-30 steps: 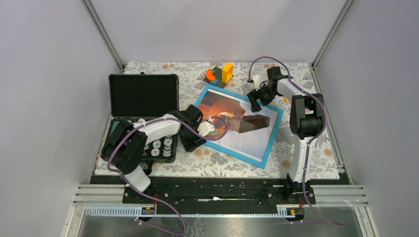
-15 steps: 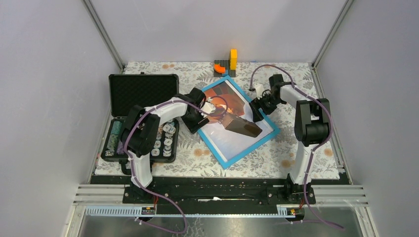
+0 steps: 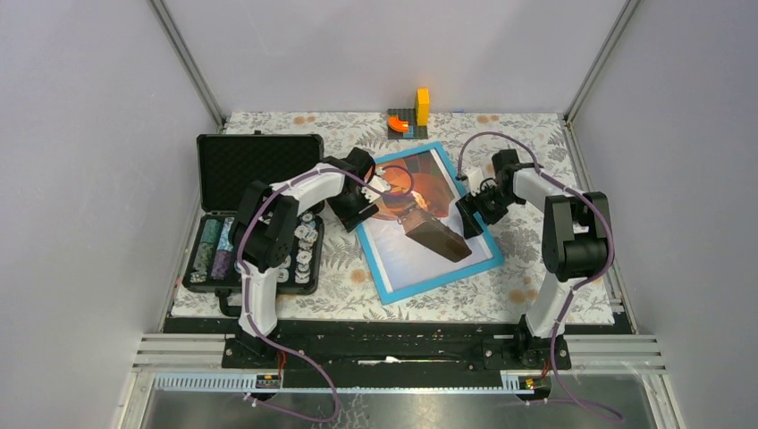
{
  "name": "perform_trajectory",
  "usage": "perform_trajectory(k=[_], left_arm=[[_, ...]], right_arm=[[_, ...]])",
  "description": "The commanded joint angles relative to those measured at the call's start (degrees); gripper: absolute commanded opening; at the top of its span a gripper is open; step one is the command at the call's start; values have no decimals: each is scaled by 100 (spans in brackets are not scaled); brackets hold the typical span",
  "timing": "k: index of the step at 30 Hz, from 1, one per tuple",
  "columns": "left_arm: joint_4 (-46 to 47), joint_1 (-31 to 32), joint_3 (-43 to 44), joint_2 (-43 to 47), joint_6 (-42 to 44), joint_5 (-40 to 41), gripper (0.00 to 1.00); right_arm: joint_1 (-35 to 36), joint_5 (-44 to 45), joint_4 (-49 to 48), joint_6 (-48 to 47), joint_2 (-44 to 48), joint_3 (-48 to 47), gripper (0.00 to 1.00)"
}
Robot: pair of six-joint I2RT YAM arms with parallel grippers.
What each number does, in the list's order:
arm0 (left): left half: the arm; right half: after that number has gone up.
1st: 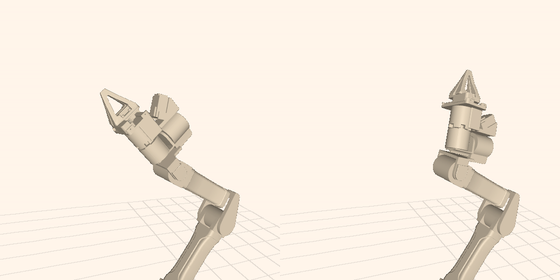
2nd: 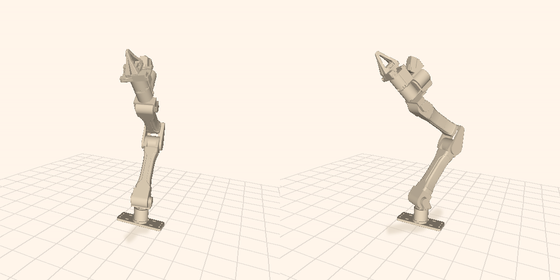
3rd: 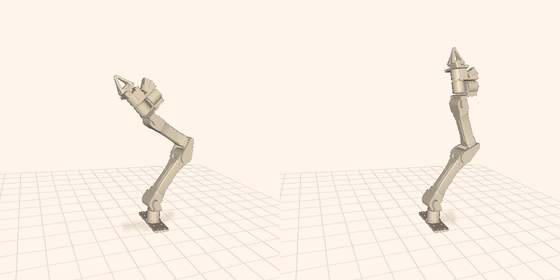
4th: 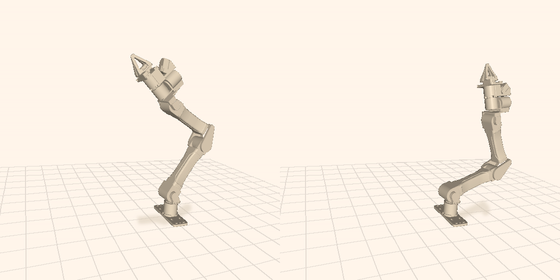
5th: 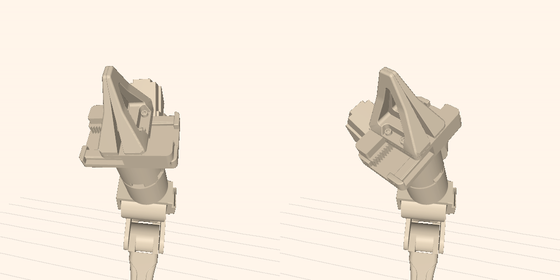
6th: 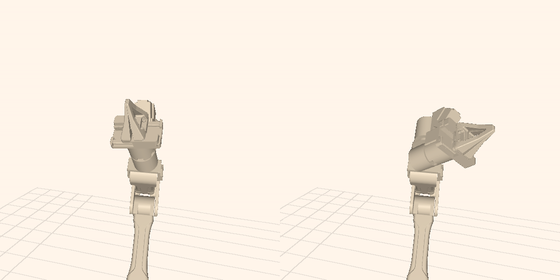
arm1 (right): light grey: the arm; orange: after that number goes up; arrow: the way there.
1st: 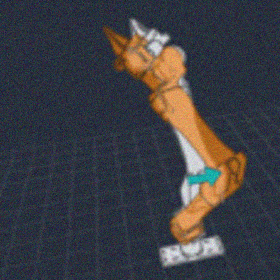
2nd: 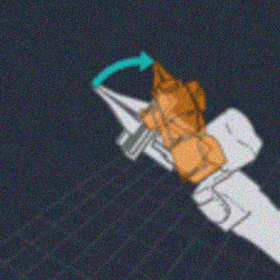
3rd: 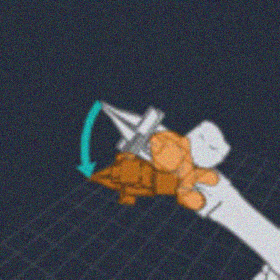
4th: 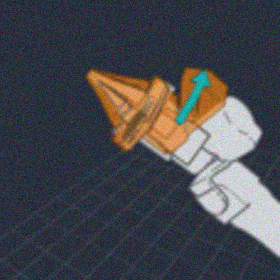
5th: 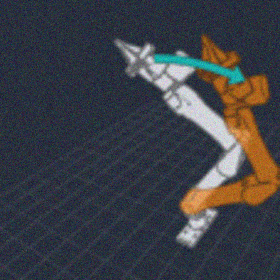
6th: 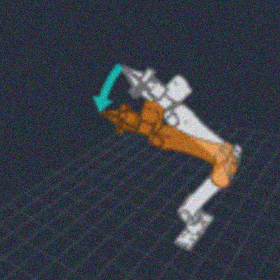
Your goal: Take the photo out of the frame
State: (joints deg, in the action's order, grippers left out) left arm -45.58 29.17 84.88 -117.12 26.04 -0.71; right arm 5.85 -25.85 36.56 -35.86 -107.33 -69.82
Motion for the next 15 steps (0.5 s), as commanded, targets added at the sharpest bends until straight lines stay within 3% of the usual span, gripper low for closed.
perform_trajectory(k=[1, 15], left_arm=[[1869, 254, 351, -425, -270, -694, 71], [1815, 293, 917, -752, -638, -1159, 73]], right_arm=[[613, -1669, 873, 284, 414, 552, 87], [793, -1442, 489, 1136, 975, 1064, 92]])
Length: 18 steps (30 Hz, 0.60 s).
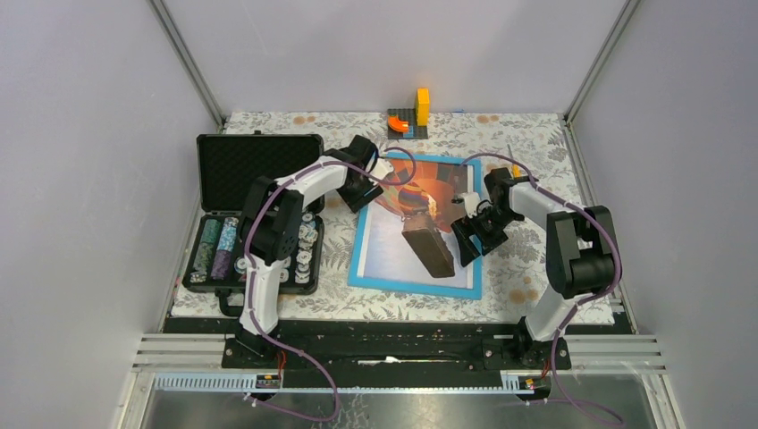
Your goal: Take the photo out of the frame
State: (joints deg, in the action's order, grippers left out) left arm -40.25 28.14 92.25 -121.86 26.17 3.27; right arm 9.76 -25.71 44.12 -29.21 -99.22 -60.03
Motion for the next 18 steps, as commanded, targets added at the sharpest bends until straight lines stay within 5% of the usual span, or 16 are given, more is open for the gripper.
perform_trajectory(k=[1, 18], left_arm=[[1245, 390, 218, -251, -669, -1579, 74], [1282, 326, -1013, 1807, -1979, -2126, 85]], right_arm=[[377, -1473, -262, 556, 230, 66, 92], [-221, 360, -1024, 2181, 982, -116, 91]])
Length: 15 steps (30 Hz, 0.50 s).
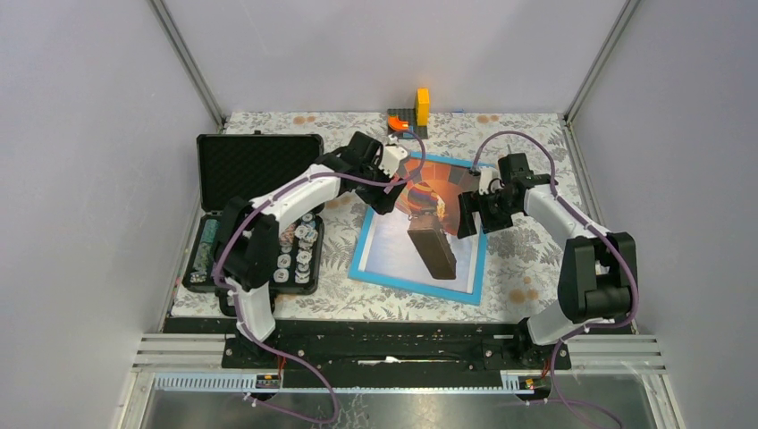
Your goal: Take the photo out of the frame
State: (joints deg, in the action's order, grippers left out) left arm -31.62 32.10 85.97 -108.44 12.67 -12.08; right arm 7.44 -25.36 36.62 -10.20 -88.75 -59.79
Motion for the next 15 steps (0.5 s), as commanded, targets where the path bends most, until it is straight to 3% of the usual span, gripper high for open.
perform_trajectory(k=[1, 6, 15], left_arm=[[576, -67, -532, 547, -778, -592, 85], [1311, -89, -1186, 813, -1605, -217, 84], [1854, -154, -1759, 649, -2064, 379, 73]], right_arm=[[11, 421, -291, 286, -142, -166, 90], [12, 701, -542, 393, -335, -112, 88], [11, 965, -868, 456, -793, -156, 82]])
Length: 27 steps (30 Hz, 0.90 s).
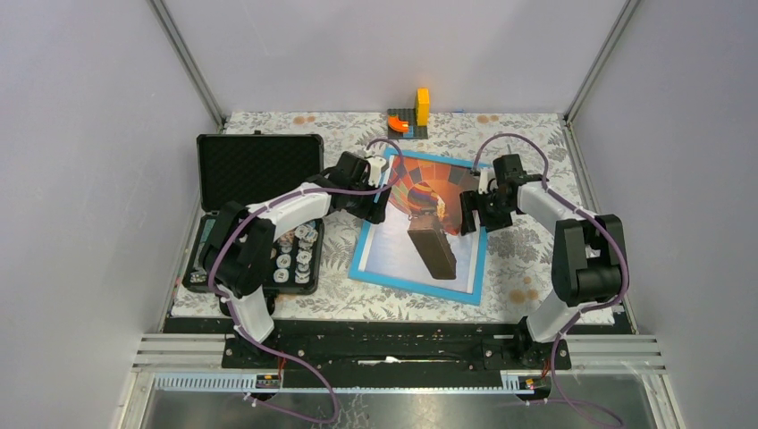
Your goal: Take the photo out of the frame
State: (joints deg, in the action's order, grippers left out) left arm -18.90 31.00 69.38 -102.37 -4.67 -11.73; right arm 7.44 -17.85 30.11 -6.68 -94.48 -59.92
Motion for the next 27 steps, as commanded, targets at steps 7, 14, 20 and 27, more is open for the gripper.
perform_trajectory(k=[7, 14, 20, 27], left_arm=[[786, -134, -246, -107, -518, 784, 71], [975, -132, -425, -150, -536, 739, 70], [988, 131, -473, 156, -118, 525, 72], [781, 1295, -621, 560, 1157, 448, 79]], right_arm=[[-65, 615, -362, 322, -590, -279, 75], [-285, 1137, -547, 512, -282, -23, 68], [-287, 1066, -743, 633, -284, 13, 68], [-287, 842, -673, 989, -770, -196, 53]])
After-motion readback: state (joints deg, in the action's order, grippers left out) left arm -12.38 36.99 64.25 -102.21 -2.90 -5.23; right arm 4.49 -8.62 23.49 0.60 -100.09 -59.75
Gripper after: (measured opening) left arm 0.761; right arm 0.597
